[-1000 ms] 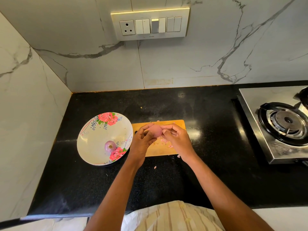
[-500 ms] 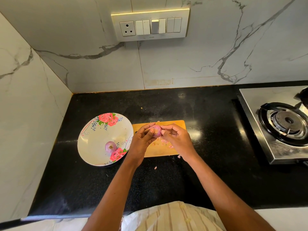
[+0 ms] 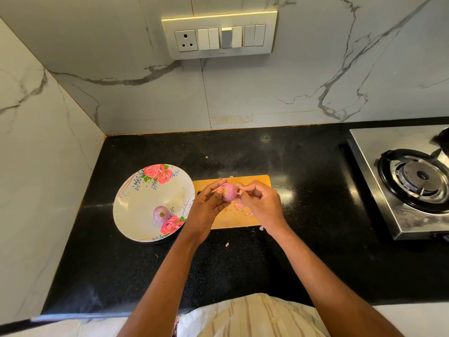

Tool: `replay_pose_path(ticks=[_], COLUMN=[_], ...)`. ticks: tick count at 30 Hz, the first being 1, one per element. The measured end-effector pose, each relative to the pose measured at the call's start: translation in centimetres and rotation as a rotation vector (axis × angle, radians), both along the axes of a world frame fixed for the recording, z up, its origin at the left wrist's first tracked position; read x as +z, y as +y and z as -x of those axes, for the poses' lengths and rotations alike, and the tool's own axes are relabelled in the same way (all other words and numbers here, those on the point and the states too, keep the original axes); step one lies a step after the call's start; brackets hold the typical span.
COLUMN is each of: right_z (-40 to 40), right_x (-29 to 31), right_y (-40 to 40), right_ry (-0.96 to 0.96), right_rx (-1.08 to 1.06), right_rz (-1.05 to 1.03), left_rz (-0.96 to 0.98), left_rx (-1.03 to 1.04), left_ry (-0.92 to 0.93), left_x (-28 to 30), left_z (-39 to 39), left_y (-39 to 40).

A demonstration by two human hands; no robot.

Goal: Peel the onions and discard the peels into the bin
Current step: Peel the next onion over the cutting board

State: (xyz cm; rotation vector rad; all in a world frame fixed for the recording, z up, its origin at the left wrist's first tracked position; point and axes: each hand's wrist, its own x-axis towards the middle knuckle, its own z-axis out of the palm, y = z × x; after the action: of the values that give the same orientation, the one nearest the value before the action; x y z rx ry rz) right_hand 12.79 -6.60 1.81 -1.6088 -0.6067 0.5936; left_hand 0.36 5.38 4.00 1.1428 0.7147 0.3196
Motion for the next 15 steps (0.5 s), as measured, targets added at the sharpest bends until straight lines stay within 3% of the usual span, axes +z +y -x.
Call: replay_pose_path(ticks=[8, 15], right_z=[0.2, 0.06], right_x=[0.2, 0.51], right_y=[0.26, -0.07], right_ry=[0.111, 0.009], right_rx=[0.038, 0.035], right_rz=[-0.015, 0.024], left_rz=[-0.046, -0.1], left_rx=[0.018, -0.002], left_ry=[-0.005, 0.01], left_x=[0.31, 0.43], left_z=[-0.34, -0.43], left_y=[-0.16, -0.18])
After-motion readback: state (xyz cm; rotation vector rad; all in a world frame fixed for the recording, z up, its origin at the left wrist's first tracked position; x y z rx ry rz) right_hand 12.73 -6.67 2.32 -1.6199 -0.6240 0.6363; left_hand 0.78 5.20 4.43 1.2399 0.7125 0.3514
